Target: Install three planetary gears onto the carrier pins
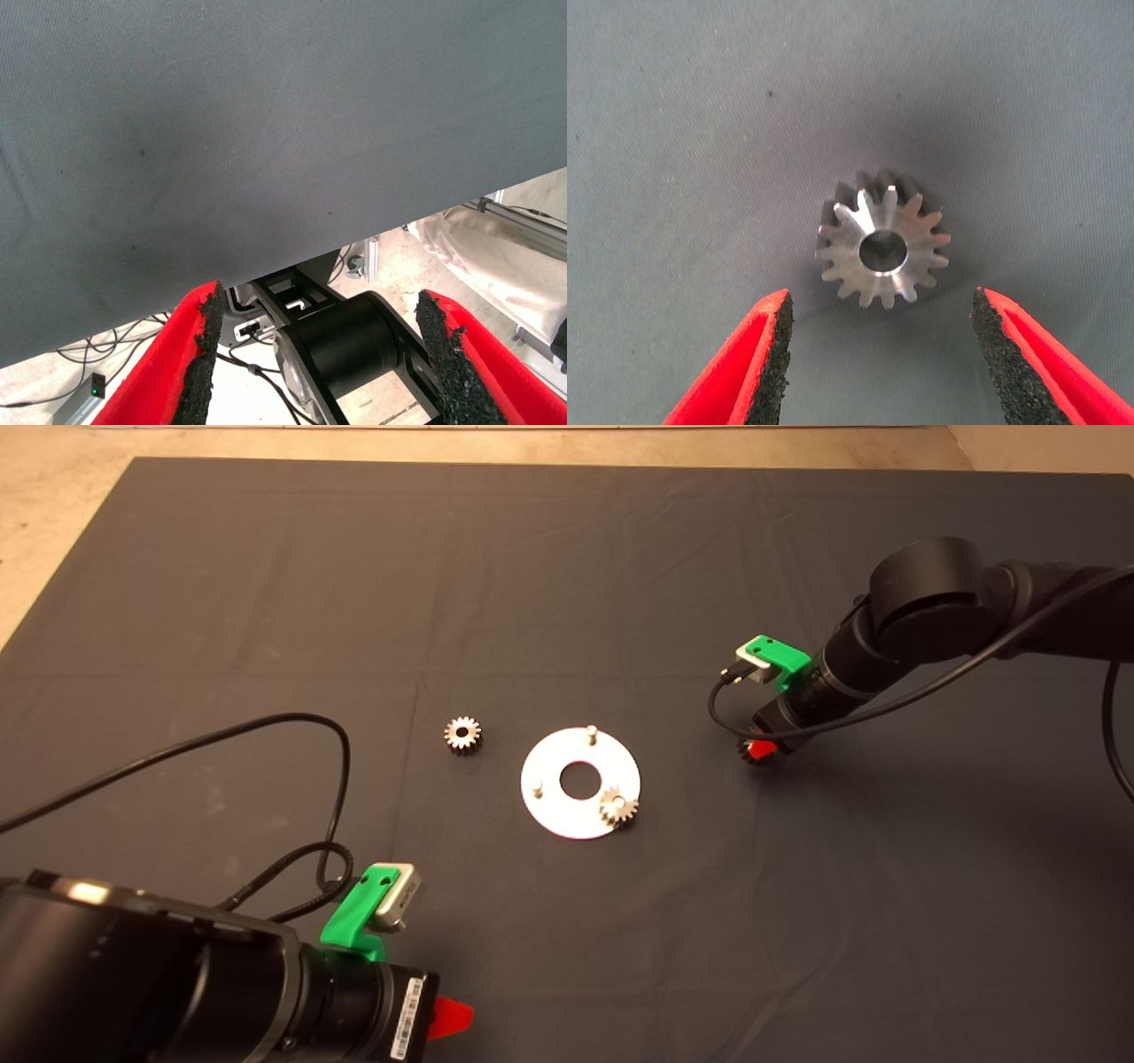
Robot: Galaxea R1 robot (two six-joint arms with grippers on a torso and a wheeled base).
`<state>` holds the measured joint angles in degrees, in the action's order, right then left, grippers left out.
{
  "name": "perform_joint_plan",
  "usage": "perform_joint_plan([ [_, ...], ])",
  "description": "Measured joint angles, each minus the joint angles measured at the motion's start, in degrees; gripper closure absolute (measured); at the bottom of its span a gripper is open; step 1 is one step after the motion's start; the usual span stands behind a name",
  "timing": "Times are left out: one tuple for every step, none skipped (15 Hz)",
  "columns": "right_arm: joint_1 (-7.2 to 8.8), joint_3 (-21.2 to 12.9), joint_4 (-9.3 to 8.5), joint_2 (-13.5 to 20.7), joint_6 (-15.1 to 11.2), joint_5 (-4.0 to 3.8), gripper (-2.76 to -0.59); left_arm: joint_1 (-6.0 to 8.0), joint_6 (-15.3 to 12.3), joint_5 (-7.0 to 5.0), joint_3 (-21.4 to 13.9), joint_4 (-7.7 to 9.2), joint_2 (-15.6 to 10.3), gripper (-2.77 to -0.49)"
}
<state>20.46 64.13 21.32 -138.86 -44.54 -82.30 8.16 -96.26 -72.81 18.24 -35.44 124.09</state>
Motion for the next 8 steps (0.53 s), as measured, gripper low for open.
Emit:
perform_joint_plan([
  [-0.02, 0.0, 0.01, 0.0, 0.0, 0.0, -1.47, 0.0, 0.0, 0.0, 0.0, -0.02, 0.0, -1.49],
  [-0.02, 0.0, 0.0, 0.0, 0.1, 0.0, -1.47, 0.0, 0.0, 0.0, 0.0, -0.01, 0.0, -1.49],
  [-0.02, 0.0, 0.01, 0.0, 0.1, 0.02, -1.47, 0.0, 0.0, 0.0, 0.0, -0.02, 0.0, -1.49],
  [-0.07, 0.2, 0.0, 0.0, 0.1, 0.03, -1.47, 0.0, 0.0, 0.0, 0.0, -0.02, 0.0, -1.49],
  [-0.33, 0.4, 0.0, 0.0, 0.1, 0.05, -1.47, 0.0, 0.0, 0.0, 0.0, -0.02, 0.0, -1.49],
  [-0.81, 0.8, 0.0, 0.0, 0.1, 0.02, -1.47, 0.0, 0.0, 0.0, 0.0, -0.02, 0.0, -1.49],
  [-1.26, 1.1, 0.01, 0.0, 0.1, 0.05, -1.47, 0.0, 0.0, 0.01, 0.0, -0.01, 0.0, -1.49],
  [-1.62, 1.2, 0.0, 0.0, 0.1, 0.05, -1.47, 0.0, 0.0, 0.02, 0.0, -0.02, 0.0, -1.49],
])
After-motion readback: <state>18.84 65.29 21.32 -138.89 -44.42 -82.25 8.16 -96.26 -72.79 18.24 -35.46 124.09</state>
